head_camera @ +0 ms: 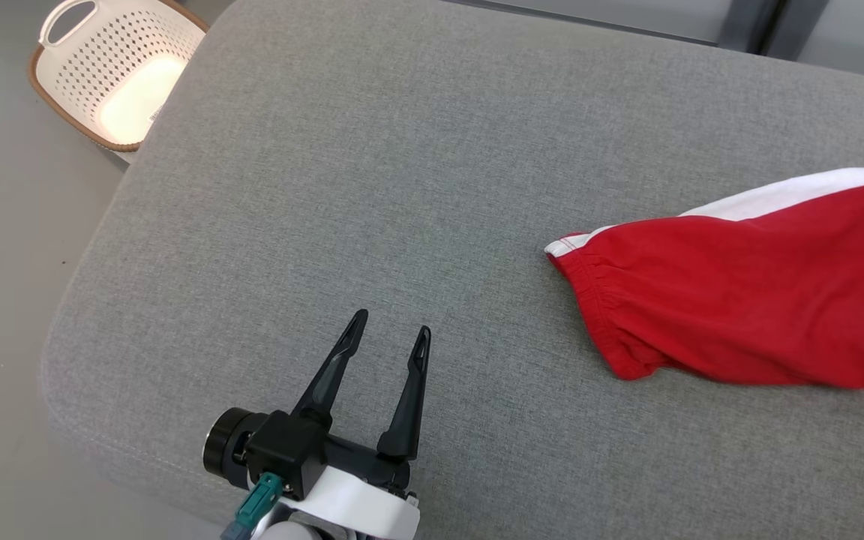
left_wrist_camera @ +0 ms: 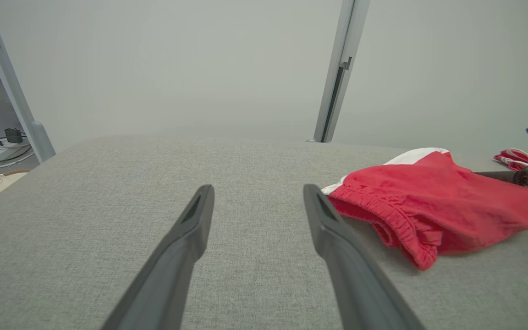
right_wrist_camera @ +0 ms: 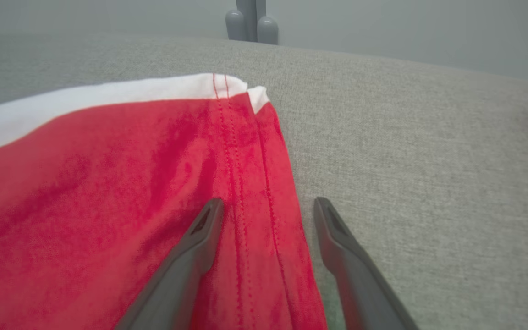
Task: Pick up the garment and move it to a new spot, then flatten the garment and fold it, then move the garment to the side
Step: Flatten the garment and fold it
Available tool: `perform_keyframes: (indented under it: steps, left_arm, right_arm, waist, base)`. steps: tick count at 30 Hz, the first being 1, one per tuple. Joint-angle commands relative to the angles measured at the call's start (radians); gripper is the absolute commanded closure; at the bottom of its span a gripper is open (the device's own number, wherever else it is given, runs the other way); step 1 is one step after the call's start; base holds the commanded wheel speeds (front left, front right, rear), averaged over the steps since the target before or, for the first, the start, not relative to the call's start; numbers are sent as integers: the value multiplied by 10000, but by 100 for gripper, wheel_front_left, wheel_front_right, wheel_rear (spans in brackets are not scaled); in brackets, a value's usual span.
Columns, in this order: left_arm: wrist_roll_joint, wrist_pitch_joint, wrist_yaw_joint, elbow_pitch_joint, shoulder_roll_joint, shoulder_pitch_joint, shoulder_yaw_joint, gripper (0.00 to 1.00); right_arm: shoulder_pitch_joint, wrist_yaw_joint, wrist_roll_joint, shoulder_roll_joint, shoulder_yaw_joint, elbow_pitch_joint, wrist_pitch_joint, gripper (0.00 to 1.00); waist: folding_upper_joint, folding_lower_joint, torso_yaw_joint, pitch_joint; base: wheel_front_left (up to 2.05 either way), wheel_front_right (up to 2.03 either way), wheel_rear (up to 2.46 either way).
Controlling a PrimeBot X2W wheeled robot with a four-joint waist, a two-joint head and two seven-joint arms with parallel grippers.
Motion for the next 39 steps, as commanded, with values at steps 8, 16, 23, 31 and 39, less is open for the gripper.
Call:
perform_keyframes:
  steps: [8,16,23,31,39]
  left_arm:
    - [293,3,-168,-61,-27,225,355,0]
    - [387,3,-249,6,-23,232,459,0]
    - [516,3,-353,150,-21,262,415,0]
    - [617,3,-428,411,-19,271,374,0]
    - [617,2,-463,593,-18,532,280,0]
  right_arm:
    - [276,-4,300,787,347,686,1523,100]
    - [249,-17,28,219,522,52,784,100]
    - [420,-15,-710,-647,824,-649,446,100]
    - [-115,-15,-2098,-56,825,-1460,639,100]
    - [-50,-15,-3309,1339,443,-2913,1629,100]
  waist:
    - [-1,0,-353,-212]
    - [-1,0,-1254,-457]
    - [-1,0,-2009,-728]
    - [-1,0,-2335,-1098]
    - [-1,0,-2111,-1609]
  base:
    - [0,0,0]
    - [0,0,0]
    - [0,0,0]
    - [0,0,0]
    - [0,0,0]
